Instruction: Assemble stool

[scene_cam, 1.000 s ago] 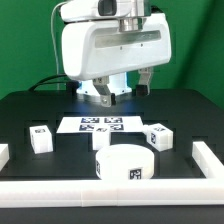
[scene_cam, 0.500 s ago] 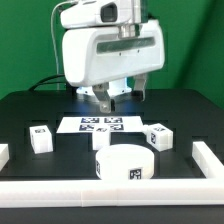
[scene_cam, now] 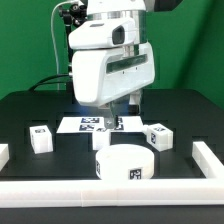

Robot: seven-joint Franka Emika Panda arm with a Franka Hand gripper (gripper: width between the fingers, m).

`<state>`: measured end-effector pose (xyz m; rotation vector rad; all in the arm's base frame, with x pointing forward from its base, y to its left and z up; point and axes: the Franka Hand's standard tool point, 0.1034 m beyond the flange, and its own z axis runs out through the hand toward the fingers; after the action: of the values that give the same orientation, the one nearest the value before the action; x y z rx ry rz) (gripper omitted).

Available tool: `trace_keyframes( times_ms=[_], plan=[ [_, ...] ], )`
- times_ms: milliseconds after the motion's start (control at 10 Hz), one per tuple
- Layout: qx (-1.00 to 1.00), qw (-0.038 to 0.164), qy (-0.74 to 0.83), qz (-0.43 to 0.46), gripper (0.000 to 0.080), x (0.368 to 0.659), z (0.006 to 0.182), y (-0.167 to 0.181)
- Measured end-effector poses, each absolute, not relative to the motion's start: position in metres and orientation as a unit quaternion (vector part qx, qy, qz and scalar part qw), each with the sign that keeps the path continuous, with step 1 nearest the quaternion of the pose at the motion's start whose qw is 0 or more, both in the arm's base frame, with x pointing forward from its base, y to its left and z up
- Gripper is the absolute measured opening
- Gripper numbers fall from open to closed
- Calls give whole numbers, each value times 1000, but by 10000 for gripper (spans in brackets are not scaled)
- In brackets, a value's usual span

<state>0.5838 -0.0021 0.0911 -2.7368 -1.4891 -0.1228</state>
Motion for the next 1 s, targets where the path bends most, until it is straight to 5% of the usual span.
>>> trace_keyframes(
  times_ms=[200, 800, 1000],
  plan=[
    [-878, 10, -477, -42, 649, 583, 89, -1],
    [-876, 14, -480, -51, 649, 544, 36, 18],
    [-875, 16, -481, -51, 649, 543, 33, 24]
  ],
)
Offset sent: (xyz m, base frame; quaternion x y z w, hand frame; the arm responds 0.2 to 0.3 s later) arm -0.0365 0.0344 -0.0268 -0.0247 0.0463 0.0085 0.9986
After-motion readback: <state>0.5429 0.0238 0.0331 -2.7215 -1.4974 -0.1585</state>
